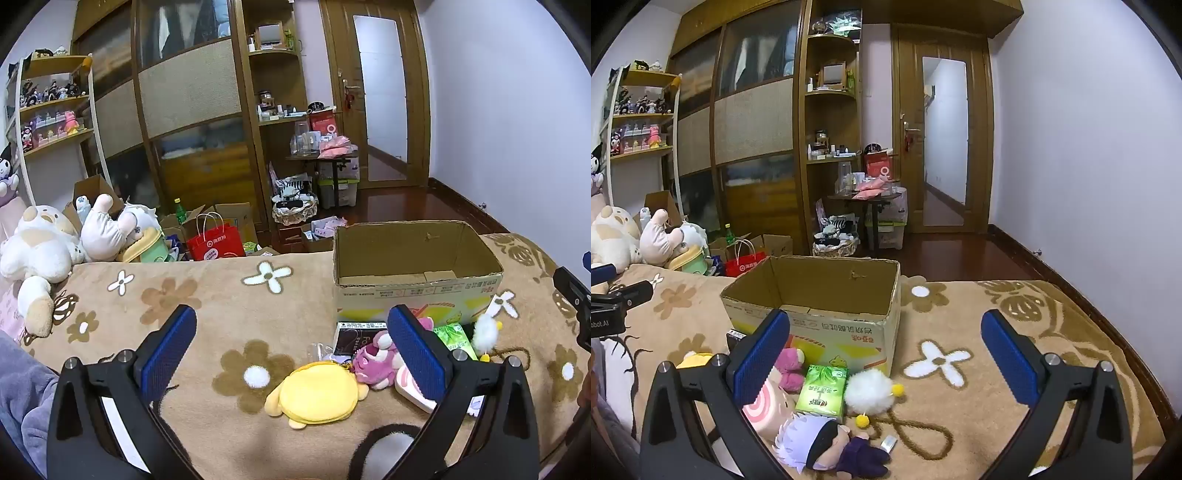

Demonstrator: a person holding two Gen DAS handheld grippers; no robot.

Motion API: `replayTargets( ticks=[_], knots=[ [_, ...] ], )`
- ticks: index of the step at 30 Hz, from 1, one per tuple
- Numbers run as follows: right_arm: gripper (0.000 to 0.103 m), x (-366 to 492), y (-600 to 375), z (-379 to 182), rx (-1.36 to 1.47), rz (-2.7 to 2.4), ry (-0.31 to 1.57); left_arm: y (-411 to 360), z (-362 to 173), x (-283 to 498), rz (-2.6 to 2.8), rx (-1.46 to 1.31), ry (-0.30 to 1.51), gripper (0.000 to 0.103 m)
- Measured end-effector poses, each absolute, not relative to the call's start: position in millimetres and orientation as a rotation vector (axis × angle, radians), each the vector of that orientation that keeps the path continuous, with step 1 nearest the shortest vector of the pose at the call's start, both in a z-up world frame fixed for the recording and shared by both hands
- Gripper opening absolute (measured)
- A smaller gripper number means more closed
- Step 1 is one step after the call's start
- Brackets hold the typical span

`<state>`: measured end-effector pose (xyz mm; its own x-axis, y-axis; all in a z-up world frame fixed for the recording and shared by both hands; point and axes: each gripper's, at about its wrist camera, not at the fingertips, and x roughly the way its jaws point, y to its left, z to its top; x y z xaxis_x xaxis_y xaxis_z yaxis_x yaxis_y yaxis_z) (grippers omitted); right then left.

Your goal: Organize soft objects

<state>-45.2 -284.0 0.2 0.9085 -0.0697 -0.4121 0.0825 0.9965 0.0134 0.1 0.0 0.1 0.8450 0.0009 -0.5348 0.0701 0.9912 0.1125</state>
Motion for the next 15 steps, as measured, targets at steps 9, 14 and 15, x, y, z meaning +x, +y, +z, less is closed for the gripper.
replayTargets(
  ticks=[9,14,15],
  knots=[
    [0.103,-45.0,-284.2,0.5,0.029,-0.078,0.416,0.0,-0.1,0.1,-0.038,0.127,0.555,0.102],
    [0.103,-44.1,-282.8,0.0,0.024,-0.078,0.421,0.1,-0.2,0.3,-0.039,0.127,0.554,0.102],
    [0.103,-42.8,-287.2,1.2,0.028,-0.079,0.417,0.3,-0.1,0.0,-0.038,0.126,0.552,0.102]
  ],
)
